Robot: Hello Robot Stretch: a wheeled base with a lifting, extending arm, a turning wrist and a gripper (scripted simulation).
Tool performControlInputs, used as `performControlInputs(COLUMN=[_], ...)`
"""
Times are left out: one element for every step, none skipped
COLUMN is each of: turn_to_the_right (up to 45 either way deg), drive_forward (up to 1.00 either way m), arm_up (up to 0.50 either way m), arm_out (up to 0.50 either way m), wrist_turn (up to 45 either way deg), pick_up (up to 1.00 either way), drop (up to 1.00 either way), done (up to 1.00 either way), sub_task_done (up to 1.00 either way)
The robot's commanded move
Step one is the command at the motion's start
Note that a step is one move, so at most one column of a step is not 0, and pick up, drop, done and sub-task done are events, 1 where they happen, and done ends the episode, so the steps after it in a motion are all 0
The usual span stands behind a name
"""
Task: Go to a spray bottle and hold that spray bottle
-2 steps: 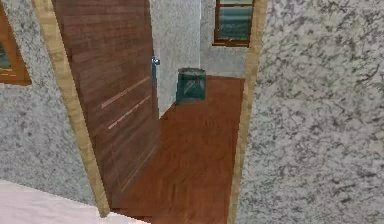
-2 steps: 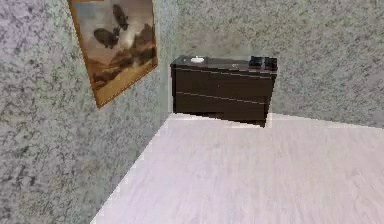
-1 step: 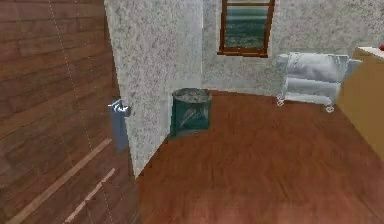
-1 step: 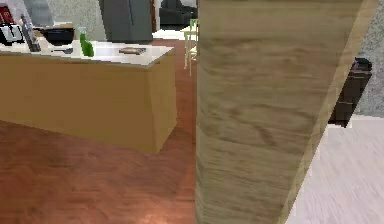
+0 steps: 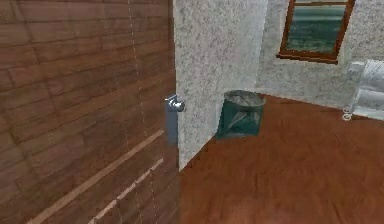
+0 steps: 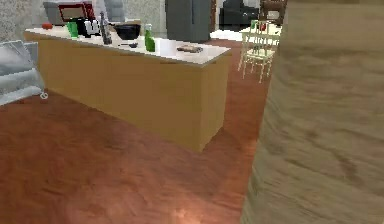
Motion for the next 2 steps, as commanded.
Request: performControlInputs(turn_to_the_right=[0.0, 27.0], drive_forward=[0.1, 0.0], arm_up=[0.0, 0.0], arm_out=[0.0, 0.0], wrist_turn=[0.0, 0.0], pick_up=[0.0, 0.0], drop=[0.0, 0.0], done=[0.0, 0.0], sub_task_done=[0.0, 0.0])
